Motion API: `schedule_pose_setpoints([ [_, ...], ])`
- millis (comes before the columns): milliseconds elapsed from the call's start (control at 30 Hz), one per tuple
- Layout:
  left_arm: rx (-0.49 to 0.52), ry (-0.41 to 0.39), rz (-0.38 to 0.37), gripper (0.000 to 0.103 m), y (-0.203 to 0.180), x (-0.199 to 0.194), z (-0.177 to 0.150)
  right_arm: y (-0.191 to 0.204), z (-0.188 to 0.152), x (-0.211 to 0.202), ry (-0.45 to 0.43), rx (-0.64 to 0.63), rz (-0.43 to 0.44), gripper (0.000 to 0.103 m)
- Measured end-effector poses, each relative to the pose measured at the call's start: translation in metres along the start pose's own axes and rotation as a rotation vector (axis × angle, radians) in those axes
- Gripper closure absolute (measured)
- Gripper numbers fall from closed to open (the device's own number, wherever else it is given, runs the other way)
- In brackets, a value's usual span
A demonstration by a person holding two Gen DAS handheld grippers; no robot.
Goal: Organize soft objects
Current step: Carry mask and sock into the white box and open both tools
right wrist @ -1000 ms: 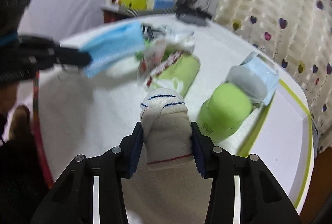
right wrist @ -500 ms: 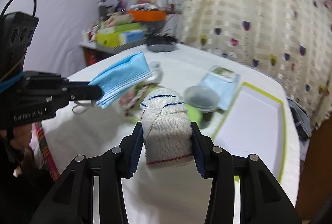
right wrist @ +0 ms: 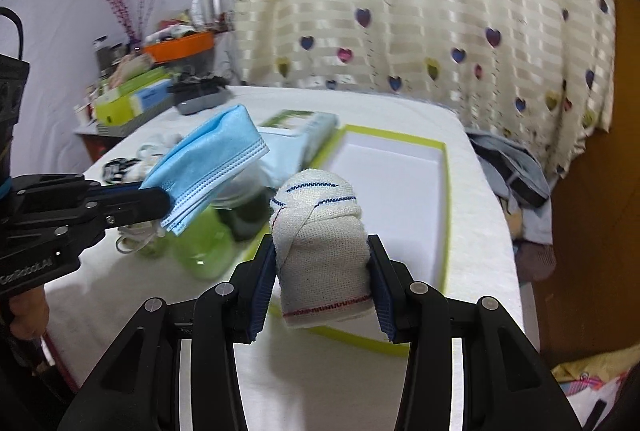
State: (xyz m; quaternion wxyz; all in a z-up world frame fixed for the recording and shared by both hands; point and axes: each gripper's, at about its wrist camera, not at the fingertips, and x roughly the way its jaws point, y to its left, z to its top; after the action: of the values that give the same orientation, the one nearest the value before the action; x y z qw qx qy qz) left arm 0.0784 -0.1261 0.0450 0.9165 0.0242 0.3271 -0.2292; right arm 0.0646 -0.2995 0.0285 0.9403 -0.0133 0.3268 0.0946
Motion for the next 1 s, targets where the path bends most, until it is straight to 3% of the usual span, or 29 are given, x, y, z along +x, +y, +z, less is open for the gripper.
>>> schedule_pose_setpoints([
  [467,0.030,0.086,-0.015,0.096,-0.028,0.066,0.012,-0.036,-0.003,0.033,0.072,0.054,-0.039,0.057],
  [1000,0.032,0.100,-0.061,0.083,-0.030,0.076,0.012,-0.044,-0.008,0.031,0.090,0.048,-0.091,0.056],
])
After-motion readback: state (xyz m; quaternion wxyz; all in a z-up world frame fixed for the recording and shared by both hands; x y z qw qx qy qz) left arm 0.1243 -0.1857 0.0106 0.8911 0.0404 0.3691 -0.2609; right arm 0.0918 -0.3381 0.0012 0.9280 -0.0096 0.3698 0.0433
